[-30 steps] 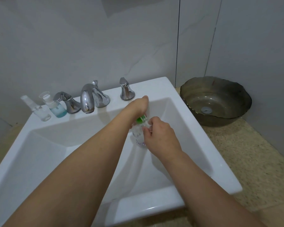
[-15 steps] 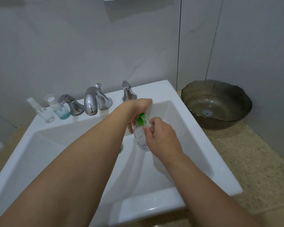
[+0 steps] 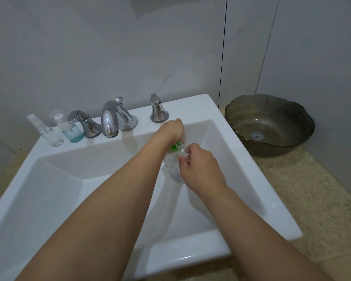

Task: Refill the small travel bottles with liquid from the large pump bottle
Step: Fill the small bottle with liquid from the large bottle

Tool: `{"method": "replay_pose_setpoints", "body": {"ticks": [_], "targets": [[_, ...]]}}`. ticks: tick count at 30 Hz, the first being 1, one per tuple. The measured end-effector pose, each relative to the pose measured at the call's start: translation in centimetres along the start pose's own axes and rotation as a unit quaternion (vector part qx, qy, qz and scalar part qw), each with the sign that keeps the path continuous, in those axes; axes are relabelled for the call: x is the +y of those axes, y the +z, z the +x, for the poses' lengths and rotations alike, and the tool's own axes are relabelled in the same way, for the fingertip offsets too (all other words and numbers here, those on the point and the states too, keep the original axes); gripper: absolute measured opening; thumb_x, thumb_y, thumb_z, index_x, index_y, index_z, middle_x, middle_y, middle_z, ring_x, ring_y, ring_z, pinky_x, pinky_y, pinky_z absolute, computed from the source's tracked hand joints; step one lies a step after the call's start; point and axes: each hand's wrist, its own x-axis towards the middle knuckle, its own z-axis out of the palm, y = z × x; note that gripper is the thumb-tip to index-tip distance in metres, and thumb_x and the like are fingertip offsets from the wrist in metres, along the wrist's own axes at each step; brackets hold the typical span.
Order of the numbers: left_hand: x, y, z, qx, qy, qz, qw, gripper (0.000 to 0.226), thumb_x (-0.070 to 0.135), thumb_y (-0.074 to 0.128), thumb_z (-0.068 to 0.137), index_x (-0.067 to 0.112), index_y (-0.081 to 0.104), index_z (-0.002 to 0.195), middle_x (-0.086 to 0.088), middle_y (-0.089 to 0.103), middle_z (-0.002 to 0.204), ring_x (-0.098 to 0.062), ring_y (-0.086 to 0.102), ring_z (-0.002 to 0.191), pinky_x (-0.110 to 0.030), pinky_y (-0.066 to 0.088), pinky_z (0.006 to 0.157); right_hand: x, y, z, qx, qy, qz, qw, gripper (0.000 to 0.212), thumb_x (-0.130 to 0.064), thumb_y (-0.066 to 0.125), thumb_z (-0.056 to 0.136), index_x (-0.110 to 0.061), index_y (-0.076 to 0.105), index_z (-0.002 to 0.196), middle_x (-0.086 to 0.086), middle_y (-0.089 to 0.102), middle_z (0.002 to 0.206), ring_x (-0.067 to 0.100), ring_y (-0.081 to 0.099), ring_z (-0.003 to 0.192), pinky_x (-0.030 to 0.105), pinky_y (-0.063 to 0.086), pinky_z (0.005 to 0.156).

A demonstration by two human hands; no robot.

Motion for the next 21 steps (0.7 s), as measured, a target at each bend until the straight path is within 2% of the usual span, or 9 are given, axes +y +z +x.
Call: {"method": "replay_pose_setpoints", "body": {"ticks": [2,4,6,9,11,14,18,21], "targets": [[0.0,-0.2,-0.3,-0.013,-0.018,-0.024,0.999,0.038,0.011,0.024,0.104,-0.005,0.056,0.118,-0.026,0.064,0.127,-0.043,0.060,0.117,-0.047,0.051,0.100,0.0,-0.1,-0.1,0.000,-0.002,-0.001,1.000,0.025,-0.031,0.052,0.096,-0.012,0.054,0.112,0.006,0.063,0.103,0.027,0.060,0.095,0.038,0.049,0.080],[0.2,-0.8,-0.7,-0.038,-0.050,-0.036,0.997,0.041,0.017,0.027,0.101,-0.002,0.060,0.116,-0.026,0.067,0.112,-0.044,0.064,0.103,-0.058,0.053,0.093,0.0,-0.2,-0.2,0.002,-0.005,0.003,1.000,0.025,-0.030,0.051,0.096,-0.012,0.054,0.113,0.005,0.063,0.103,0.027,0.060,0.095,0.038,0.049,0.080],[0.6,-1.5,-0.9,-0.078,-0.078,-0.034,0.993,0.042,0.027,0.031,0.100,0.002,0.060,0.118,-0.022,0.065,0.106,-0.042,0.064,0.097,-0.061,0.055,0.083,0.0,-0.3,-0.3,0.009,-0.012,0.008,1.000,0.026,-0.030,0.051,0.097,-0.012,0.054,0.115,0.005,0.064,0.105,0.027,0.060,0.096,0.038,0.048,0.082],[0.8,-2.5,-0.7,-0.145,-0.105,-0.047,0.983,0.061,0.049,0.029,0.098,0.002,0.057,0.125,-0.022,0.065,0.119,-0.044,0.062,0.109,-0.062,0.051,0.075,-0.2,-0.4,-0.3,0.023,-0.020,0.012,0.999,0.027,-0.031,0.052,0.097,-0.011,0.053,0.115,0.006,0.064,0.105,0.027,0.060,0.096,0.040,0.048,0.084],[0.7,-2.7,-0.6,-0.159,-0.110,-0.055,0.980,0.067,0.053,0.027,0.098,0.001,0.058,0.126,-0.022,0.065,0.121,-0.045,0.061,0.112,-0.059,0.050,0.067,-0.2,-0.5,-0.3,0.025,-0.025,0.012,0.999,0.027,-0.031,0.051,0.097,-0.011,0.053,0.115,0.006,0.064,0.106,0.027,0.060,0.096,0.040,0.047,0.084],[0.5,-2.7,-0.7,-0.146,-0.095,-0.054,0.983,0.060,0.047,0.028,0.101,0.002,0.060,0.122,-0.023,0.065,0.119,-0.044,0.062,0.110,-0.056,0.052,0.065,-0.2,-0.4,-0.4,0.023,-0.032,0.009,0.999,0.028,-0.031,0.051,0.098,-0.011,0.053,0.117,0.006,0.064,0.107,0.026,0.060,0.098,0.039,0.047,0.084],[0.6,-2.3,-1.2,-0.105,-0.067,-0.025,0.992,0.030,0.020,0.043,0.095,0.005,0.061,0.113,-0.022,0.067,0.108,-0.043,0.065,0.100,-0.065,0.056,0.074,-0.2,-0.4,-0.3,0.022,-0.031,0.014,0.999,0.028,-0.032,0.051,0.097,-0.012,0.053,0.117,0.004,0.064,0.107,0.025,0.060,0.097,0.040,0.048,0.085],[0.5,-1.6,-1.0,-0.070,-0.050,-0.026,0.996,0.029,0.015,0.043,0.092,0.004,0.066,0.107,-0.024,0.068,0.105,-0.044,0.067,0.096,-0.066,0.055,0.078,-0.1,-0.2,-0.2,0.019,-0.028,0.014,0.999,0.027,-0.032,0.051,0.097,-0.012,0.054,0.115,0.004,0.064,0.104,0.025,0.060,0.095,0.040,0.049,0.083]]}}
